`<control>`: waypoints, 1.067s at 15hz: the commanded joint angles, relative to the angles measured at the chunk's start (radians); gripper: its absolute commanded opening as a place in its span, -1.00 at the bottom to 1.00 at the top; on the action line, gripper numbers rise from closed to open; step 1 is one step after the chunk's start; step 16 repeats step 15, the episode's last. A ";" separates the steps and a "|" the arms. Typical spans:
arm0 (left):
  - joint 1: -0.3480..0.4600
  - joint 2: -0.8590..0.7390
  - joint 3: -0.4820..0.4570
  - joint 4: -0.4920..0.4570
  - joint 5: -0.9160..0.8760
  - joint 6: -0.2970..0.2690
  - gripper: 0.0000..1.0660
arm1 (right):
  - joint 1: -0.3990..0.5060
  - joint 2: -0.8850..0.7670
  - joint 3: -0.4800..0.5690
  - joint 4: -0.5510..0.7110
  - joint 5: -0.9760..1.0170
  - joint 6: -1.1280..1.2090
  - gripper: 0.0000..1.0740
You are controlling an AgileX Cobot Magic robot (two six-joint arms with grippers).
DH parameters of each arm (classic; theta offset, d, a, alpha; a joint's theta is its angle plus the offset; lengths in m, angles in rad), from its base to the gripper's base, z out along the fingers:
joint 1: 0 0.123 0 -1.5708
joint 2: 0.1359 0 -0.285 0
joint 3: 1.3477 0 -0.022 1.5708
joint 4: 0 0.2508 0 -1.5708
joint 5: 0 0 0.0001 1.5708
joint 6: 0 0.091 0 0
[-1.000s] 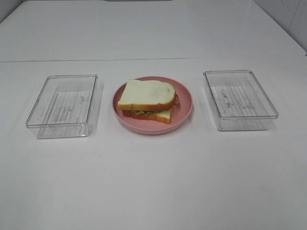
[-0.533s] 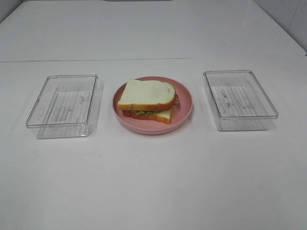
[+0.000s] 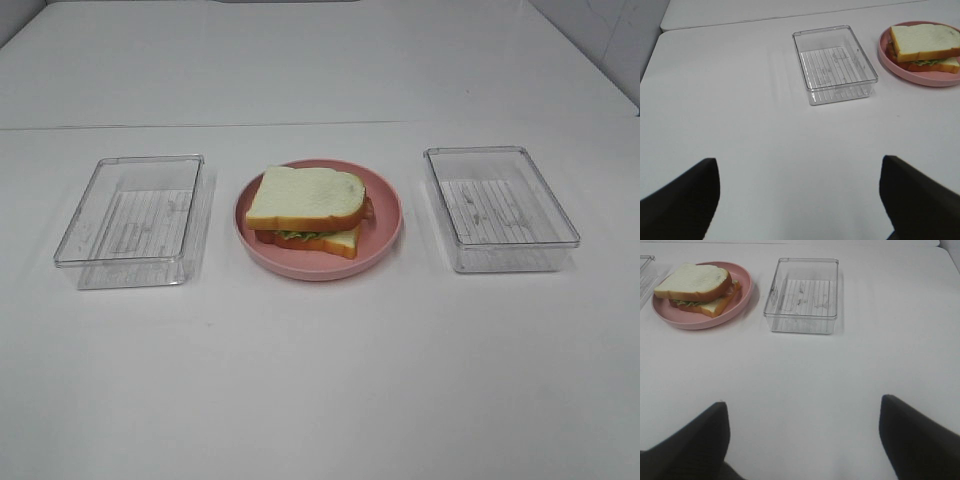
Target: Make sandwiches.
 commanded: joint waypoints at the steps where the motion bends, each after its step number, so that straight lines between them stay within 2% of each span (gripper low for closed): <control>1: -0.002 -0.025 0.002 -0.006 -0.009 0.000 0.55 | 0.001 -0.015 0.002 0.002 -0.009 -0.005 0.45; 16: -0.002 -0.025 0.002 -0.006 -0.009 0.000 0.55 | 0.001 -0.015 0.002 0.002 -0.009 -0.005 0.45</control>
